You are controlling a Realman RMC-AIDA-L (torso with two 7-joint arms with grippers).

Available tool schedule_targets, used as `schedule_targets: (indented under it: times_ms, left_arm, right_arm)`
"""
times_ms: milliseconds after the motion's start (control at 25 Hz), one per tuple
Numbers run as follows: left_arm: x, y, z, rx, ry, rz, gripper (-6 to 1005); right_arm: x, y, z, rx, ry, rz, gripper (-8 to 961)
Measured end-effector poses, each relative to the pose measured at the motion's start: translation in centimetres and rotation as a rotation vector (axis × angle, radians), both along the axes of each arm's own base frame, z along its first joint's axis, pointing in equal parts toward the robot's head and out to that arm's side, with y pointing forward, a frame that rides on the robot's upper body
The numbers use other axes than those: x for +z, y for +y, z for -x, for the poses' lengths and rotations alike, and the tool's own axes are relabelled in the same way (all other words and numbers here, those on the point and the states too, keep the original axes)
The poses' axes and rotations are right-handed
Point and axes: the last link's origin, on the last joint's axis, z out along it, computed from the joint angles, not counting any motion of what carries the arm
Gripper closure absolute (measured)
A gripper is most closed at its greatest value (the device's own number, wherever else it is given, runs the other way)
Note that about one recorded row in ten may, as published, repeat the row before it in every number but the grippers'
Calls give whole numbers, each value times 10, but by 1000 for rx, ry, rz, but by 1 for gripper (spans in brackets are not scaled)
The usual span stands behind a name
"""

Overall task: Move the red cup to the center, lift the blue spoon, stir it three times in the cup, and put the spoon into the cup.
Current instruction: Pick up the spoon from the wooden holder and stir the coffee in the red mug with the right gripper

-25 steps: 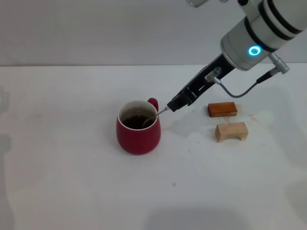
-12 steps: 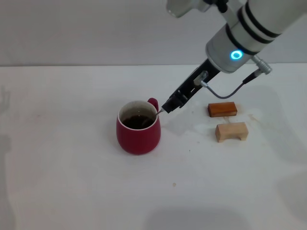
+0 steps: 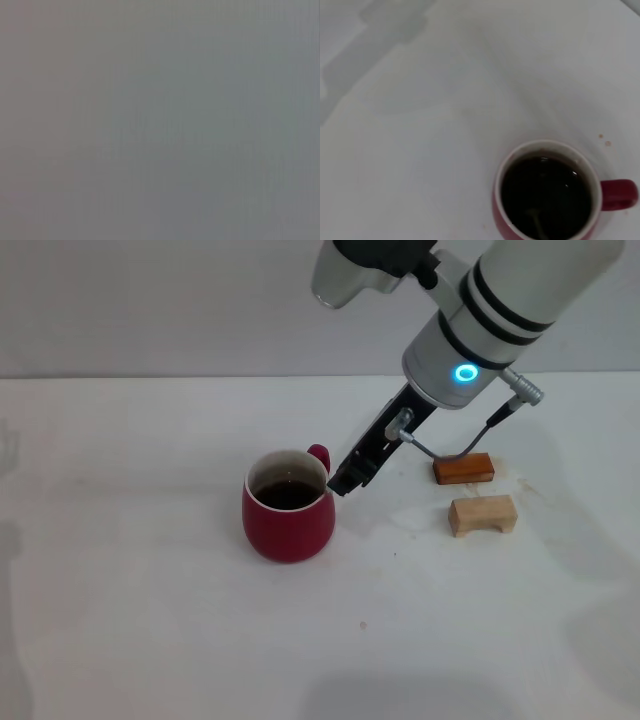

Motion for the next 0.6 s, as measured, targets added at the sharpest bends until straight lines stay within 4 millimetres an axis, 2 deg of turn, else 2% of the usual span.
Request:
schedule_targets:
  times_ms: [320,600]
  left_arm:
    - [0,-1,-2,-11,4,-12,175]
    - [-1,1,-5,-19,4,-10,175]
  right_arm:
    - [-8,-2,16,37,27,4,795]
    - [-7,11,23,64,76,-74,795]
